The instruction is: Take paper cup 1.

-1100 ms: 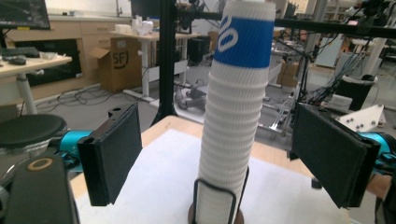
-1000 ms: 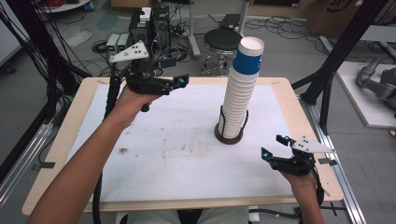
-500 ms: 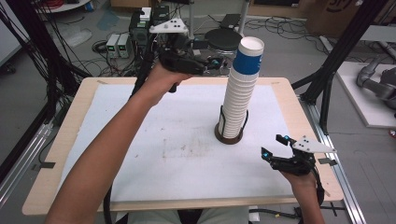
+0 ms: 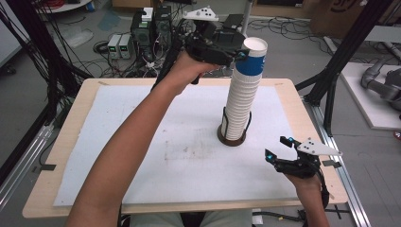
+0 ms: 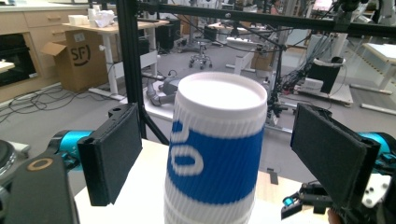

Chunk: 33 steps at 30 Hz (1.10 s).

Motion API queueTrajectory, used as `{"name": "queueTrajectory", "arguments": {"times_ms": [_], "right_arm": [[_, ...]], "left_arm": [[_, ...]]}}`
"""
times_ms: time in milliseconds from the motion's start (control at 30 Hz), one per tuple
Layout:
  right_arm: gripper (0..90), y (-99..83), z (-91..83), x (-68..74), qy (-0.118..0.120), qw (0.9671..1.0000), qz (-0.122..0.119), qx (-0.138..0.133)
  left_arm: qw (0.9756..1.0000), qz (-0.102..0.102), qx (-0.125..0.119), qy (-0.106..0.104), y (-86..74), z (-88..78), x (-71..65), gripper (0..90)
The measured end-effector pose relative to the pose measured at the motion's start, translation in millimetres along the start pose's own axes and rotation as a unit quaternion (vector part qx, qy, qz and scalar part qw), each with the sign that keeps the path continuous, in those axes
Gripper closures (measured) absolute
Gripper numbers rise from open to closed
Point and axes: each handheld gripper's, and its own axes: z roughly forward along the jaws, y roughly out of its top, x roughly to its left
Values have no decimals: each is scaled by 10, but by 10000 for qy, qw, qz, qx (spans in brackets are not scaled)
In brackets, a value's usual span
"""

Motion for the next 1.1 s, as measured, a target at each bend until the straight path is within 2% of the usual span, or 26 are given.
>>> {"name": "queueTrajectory", "arguments": {"times_ms": [167, 267, 400, 500, 633, 800, 1100], "right_arm": [[211, 10, 2, 11, 23, 10000, 5, -22], [211, 11, 6, 12, 35, 10000, -16, -26], [211, 8, 4, 10, 36, 10000, -9, -32], [211, 9, 1, 9, 29, 10000, -18, -34], [211, 10, -2, 9, 30, 10000, 0, -44], [211, 6, 3, 7, 42, 10000, 10, -39], [211, 4, 4, 0, 34, 10000, 18, -41]], "left_arm": [[9998, 6, 142, 157, 45, 163, 12, 164], [9999, 4, 60, 127, 60, 231, -1, 164], [9997, 56, 198, 126, 48, 299, -27, 183], [9998, 35, 175, 64, 45, 313, -20, 213], [9999, 40, 103, -22, 59, 320, -34, 303], [9998, 118, 179, -15, 85, 327, -46, 311], [9999, 104, -76, 20, 219, 255, -74, 316]]}}
